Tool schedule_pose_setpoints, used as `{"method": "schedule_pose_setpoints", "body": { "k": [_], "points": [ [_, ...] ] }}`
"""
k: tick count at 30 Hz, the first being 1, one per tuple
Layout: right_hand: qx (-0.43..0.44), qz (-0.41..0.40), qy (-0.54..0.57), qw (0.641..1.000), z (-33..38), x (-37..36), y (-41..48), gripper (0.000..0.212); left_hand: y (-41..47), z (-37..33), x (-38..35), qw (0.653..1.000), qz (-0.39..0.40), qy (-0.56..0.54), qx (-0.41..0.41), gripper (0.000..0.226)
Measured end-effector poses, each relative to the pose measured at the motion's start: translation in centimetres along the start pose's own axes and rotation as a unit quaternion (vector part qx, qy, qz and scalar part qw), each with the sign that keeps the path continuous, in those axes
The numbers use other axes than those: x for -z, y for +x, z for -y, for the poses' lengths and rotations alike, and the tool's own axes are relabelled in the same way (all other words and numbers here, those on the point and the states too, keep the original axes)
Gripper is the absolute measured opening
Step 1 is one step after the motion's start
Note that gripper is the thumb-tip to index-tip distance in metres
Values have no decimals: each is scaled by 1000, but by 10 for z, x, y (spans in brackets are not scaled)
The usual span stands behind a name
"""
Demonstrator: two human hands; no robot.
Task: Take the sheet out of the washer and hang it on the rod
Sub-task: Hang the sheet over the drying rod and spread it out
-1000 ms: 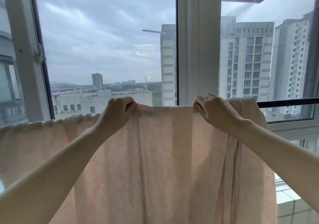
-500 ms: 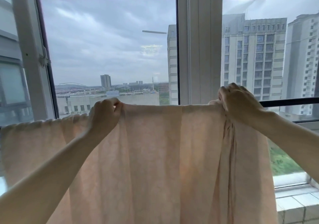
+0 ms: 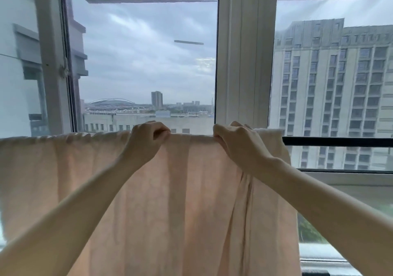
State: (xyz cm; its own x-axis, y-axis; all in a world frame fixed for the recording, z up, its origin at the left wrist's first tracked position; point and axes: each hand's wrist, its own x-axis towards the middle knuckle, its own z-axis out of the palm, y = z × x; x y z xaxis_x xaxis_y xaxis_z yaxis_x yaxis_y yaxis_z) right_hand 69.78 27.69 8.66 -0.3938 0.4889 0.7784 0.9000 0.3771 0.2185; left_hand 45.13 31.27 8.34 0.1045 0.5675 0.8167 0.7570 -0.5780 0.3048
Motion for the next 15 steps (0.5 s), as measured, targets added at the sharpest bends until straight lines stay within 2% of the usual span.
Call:
{"method": "schedule_pose_setpoints", "body": {
  "k": [3, 6, 10, 13, 15],
  "points": [
    [-10, 15, -18, 1000, 1, -1, 0, 23, -7, 5, 5, 999, 30, -6, 20, 24],
    [-19, 44, -15, 999, 1, 3, 5, 20, -7, 4, 8, 999, 46, 23, 17, 19],
    [-21, 49, -64, 997, -5, 10, 11, 24, -2, -2, 14, 999, 18, 48, -4, 13],
    [-68, 64, -73, 993, -23, 22, 6, 23, -6, -5, 14, 994, 6, 93, -64, 10],
    [-104, 47, -60, 992, -41, 29, -6, 21, -13, 2, 16, 988, -32, 127, -81, 7]
  ]
}}
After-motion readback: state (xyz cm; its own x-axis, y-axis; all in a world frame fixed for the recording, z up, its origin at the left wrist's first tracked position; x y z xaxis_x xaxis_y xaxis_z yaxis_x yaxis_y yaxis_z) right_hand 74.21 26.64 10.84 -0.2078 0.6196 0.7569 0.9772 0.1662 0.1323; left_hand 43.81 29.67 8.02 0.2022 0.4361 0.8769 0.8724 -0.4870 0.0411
